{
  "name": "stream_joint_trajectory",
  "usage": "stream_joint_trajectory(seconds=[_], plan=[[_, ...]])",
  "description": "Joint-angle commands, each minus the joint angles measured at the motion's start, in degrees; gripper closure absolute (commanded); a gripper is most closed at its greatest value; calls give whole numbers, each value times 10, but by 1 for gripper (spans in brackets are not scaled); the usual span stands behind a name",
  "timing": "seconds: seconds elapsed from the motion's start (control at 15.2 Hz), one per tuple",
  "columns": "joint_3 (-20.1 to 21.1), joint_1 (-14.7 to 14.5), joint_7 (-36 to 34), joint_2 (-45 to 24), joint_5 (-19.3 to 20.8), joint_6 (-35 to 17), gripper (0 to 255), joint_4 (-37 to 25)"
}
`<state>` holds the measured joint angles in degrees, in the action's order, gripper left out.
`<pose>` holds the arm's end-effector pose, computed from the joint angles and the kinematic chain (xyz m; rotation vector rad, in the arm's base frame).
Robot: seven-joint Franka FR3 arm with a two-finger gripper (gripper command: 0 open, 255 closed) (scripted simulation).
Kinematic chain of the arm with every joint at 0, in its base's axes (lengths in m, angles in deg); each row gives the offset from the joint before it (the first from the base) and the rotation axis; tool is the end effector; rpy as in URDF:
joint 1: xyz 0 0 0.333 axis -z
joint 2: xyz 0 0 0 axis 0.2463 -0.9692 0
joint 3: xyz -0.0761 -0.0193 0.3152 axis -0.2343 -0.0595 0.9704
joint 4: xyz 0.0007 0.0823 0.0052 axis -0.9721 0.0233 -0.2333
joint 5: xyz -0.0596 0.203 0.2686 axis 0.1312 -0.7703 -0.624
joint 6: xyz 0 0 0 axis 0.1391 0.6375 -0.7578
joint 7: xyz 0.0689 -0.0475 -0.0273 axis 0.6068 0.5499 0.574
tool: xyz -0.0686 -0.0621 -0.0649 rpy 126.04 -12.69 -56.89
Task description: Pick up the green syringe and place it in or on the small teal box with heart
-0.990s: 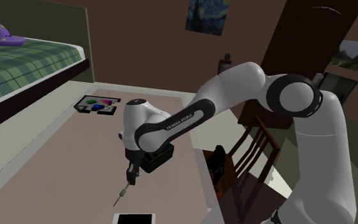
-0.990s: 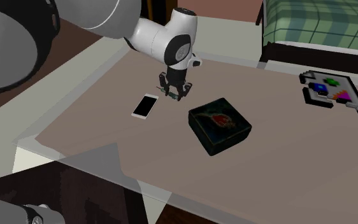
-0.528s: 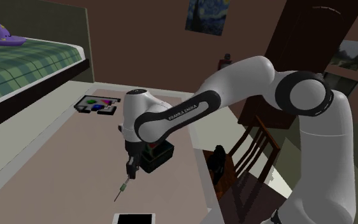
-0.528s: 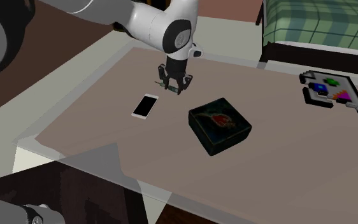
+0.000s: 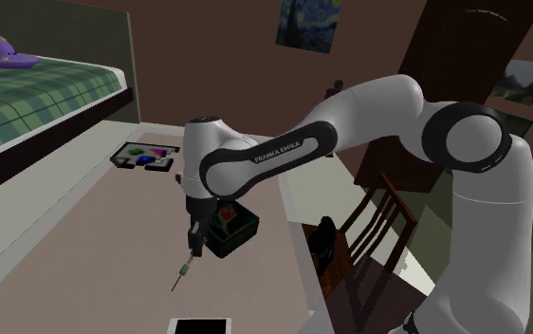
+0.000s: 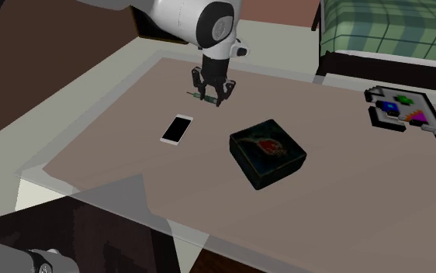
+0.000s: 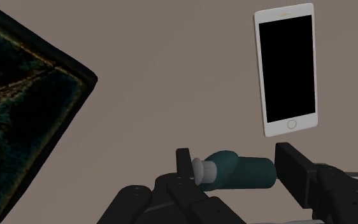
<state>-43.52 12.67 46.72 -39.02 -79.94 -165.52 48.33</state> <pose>0.5236 0.2912 0.3670 -2.8176 -1.1196 0.1213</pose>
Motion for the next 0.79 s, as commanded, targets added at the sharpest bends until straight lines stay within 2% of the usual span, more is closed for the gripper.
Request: stream_joint_trajectory(seconds=[0.0, 0.73], plan=[[-2, 10, 13, 4, -3, 8, 255, -4], [-41, 91, 137, -27, 3, 53, 255, -71]])
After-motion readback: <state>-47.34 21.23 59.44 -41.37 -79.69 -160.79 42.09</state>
